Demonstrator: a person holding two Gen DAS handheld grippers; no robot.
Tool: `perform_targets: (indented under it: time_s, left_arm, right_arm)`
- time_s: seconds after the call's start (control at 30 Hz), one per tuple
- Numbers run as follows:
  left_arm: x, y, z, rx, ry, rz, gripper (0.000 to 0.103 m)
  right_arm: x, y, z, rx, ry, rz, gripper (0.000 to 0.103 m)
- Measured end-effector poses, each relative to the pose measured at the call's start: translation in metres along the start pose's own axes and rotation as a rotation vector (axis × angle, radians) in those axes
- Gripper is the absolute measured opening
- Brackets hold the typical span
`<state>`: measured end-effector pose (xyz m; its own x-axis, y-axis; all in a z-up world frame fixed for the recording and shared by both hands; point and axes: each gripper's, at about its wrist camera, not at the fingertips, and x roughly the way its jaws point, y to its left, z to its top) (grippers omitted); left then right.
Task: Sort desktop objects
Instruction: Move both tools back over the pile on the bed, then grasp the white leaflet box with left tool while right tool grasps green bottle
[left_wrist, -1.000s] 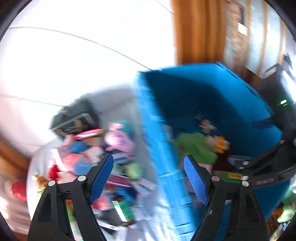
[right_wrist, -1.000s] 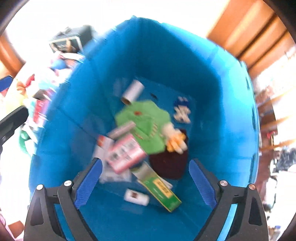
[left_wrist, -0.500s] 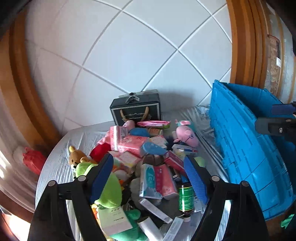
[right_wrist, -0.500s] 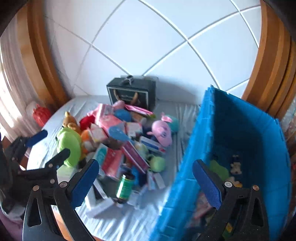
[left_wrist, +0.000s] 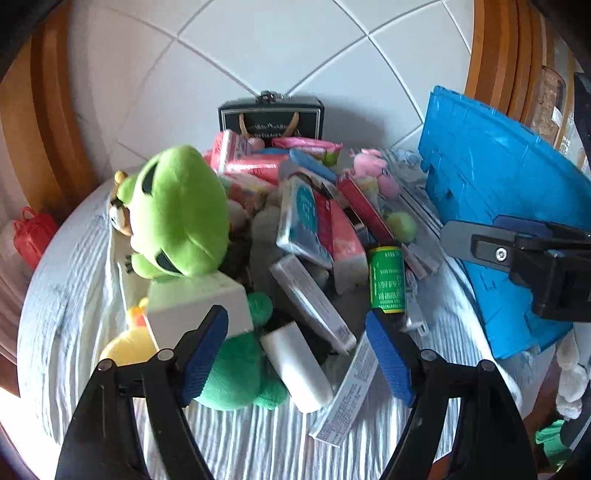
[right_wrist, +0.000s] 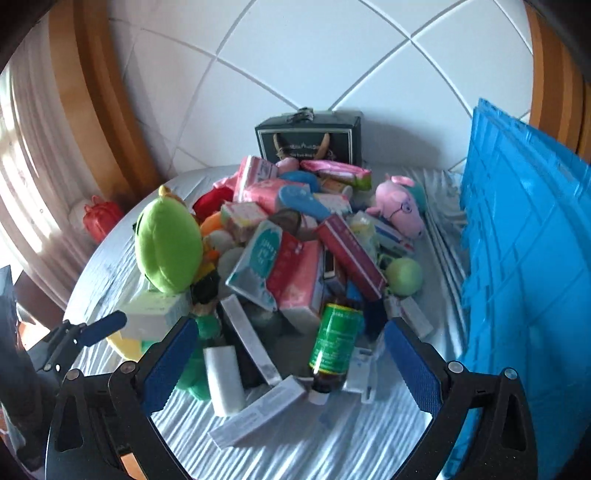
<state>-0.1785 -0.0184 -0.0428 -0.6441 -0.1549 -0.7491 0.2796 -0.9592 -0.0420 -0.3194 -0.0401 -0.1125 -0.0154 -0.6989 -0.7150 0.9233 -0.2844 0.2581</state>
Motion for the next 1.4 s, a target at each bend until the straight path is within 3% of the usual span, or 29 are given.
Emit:
perform_targets:
  time_s: [0.1,0.3,0.43,0.47,0.63,0.73,0.83,1.0,1.07,1.4]
  left_arm:
    - [0.025,-0.011,-0.02,0.009,0.072,-0.06,0.069]
    - [0.069,-0.038,-0.047,0.043,0.211,-0.167,0.056]
    - [0.095,-0.052,-0.058,0.064,0.29,-0.196,0.052]
    - [0.096,-0.056,-0.058,0.088,0.255,-0.162,0.052]
    - [0.132,-0.061,-0.066,0.113,0.358,-0.14,0.033]
    - [0.127,-0.055,-0.064,0.069,0.341,-0.169,0.031]
    - [0.099,-0.049,-0.047,0.064,0.263,-0.169,0.031]
    - [0.072,-0.039,-0.011,0.048,0.143,-0.092,0.031]
    - [0.078,-0.034,-0.004,0.03,0.139,-0.064,0.031]
    - [0.11,-0.031,0.011,-0.014,0.165,-0.066,0.029]
  right_arm:
    - [0.025,-0.002,-0.03,0.002,0.074,-0.031,0.076]
    - [0.053,-0.027,-0.069,0.071,0.188,-0.082,0.064]
    - [0.061,-0.043,-0.077,0.117,0.217,-0.108,0.062]
    - [0.062,-0.046,-0.079,0.126,0.22,-0.11,0.062]
    - [0.065,-0.055,-0.088,0.153,0.24,-0.126,0.062]
    - [0.069,-0.058,-0.089,0.162,0.25,-0.132,0.057]
    - [0.074,-0.059,-0.086,0.159,0.247,-0.129,0.055]
    - [0.09,-0.061,-0.067,0.176,0.224,-0.1,0.054]
    - [0.1,-0.059,-0.057,0.174,0.22,-0.089,0.054]
    - [0.161,-0.058,-0.03,0.125,0.274,-0.145,0.054]
